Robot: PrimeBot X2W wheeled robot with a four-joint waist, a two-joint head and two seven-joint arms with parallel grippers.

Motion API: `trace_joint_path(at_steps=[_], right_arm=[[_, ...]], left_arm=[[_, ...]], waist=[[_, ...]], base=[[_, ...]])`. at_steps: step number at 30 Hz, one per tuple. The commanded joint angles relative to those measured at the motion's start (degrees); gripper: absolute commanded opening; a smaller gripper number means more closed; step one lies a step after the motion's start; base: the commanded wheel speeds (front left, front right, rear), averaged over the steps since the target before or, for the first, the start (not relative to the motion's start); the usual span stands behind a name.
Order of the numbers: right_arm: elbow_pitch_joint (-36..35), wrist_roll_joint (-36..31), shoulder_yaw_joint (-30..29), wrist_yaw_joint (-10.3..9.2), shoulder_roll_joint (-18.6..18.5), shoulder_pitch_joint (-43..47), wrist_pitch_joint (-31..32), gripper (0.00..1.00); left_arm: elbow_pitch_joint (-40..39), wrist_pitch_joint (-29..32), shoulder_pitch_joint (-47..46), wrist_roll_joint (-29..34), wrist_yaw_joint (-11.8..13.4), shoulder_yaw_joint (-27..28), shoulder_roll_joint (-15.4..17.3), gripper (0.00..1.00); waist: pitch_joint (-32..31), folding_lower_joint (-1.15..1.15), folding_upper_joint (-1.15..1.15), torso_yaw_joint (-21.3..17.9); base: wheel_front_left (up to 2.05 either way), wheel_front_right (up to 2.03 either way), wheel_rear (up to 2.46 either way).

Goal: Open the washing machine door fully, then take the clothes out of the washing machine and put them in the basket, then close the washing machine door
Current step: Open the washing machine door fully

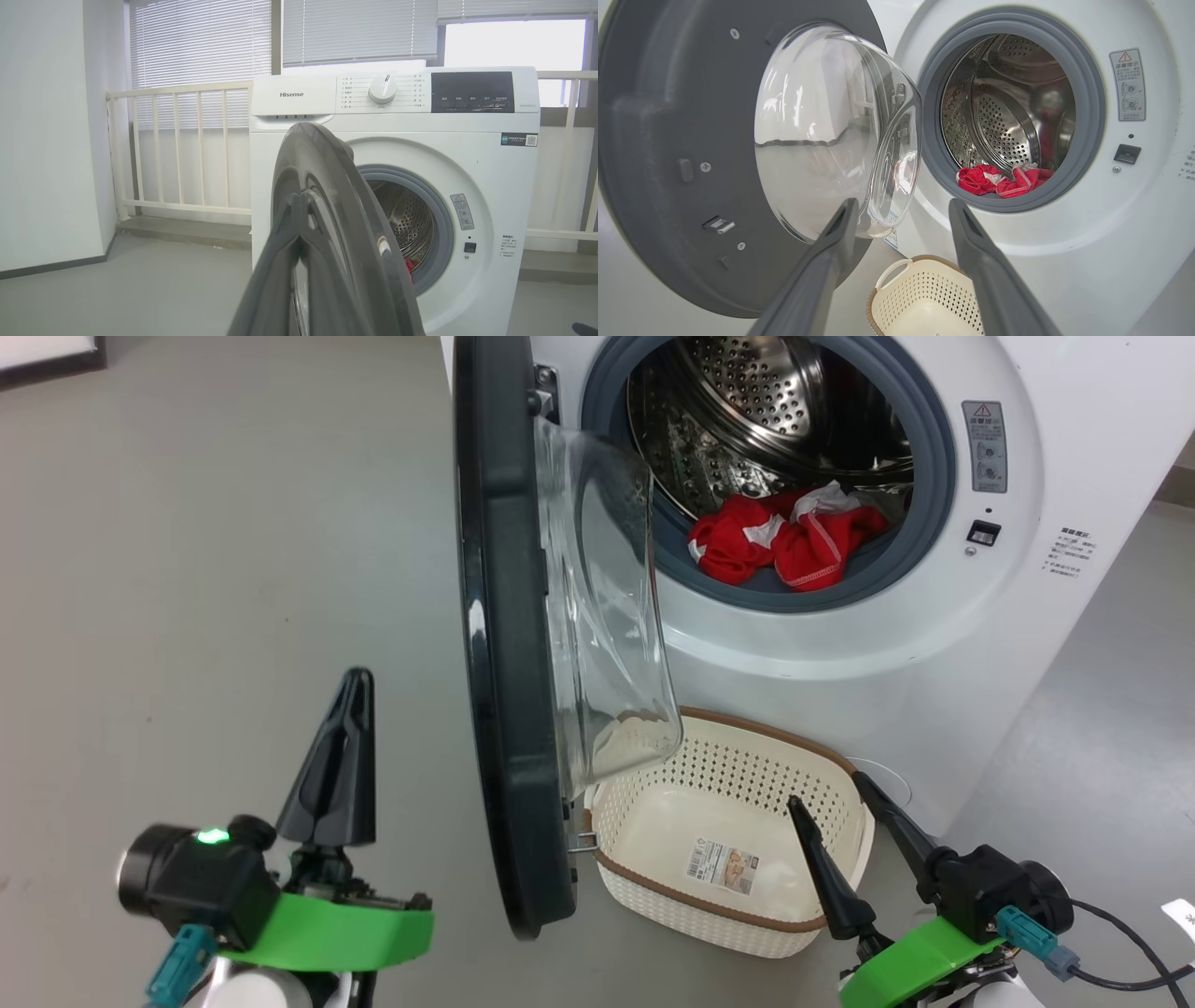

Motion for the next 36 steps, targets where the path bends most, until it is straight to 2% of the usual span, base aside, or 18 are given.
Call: trace_joint_path(at_steps=[1,6,15,23,31,36], right_arm=[[-1.19,0.0,1.13,0.21,0.17,-0.76,-0.37,1.0],[-1.07,0.01,1.35,0.21,0.17,-0.7,-0.37,1.0],[-0.61,-0.55,1.35,0.21,0.17,-0.56,-0.37,1.0],[-0.1,-0.34,1.86,0.21,0.17,-0.52,-0.37,1.0],[0.41,-0.15,2.14,0.21,0.17,-0.47,-0.37,1.0],[0.87,-0.19,2.1,0.21,0.17,-0.76,-0.37,1.0]], left_arm=[[-3.14,0.4,-3.46,0.53,-0.25,1.28,0.79,0.0],[-7.61,1.77,-5.1,0.42,-0.68,-0.77,0.48,0.0],[-10.46,6.12,-4.87,-0.35,-2.83,-9.89,-0.5,0.0],[-5.2,9.84,-3.46,-1.22,-2.76,-15.05,-0.85,0.0],[-0.2,14.52,-2.74,-1.43,-0.95,-15.8,-0.29,0.0],[2.63,15.26,-2.55,-1.4,0.22,-15.0,0.39,0.0]], waist=[[-0.1,0.0,0.0,-0.16],[-0.24,0.0,0.0,-0.74],[-0.08,0.0,0.0,-1.07],[-0.15,0.0,0.0,-1.49],[0.26,0.0,0.0,-1.7],[0.27,0.0,0.0,-1.63]], base=[[0.0,0.0,0.0],[0.0,0.0,0.0],[0.0,0.0,0.0],[0.0,0.0,0.0],[0.0,0.0,0.0],[0.0,0.0,0.0]])
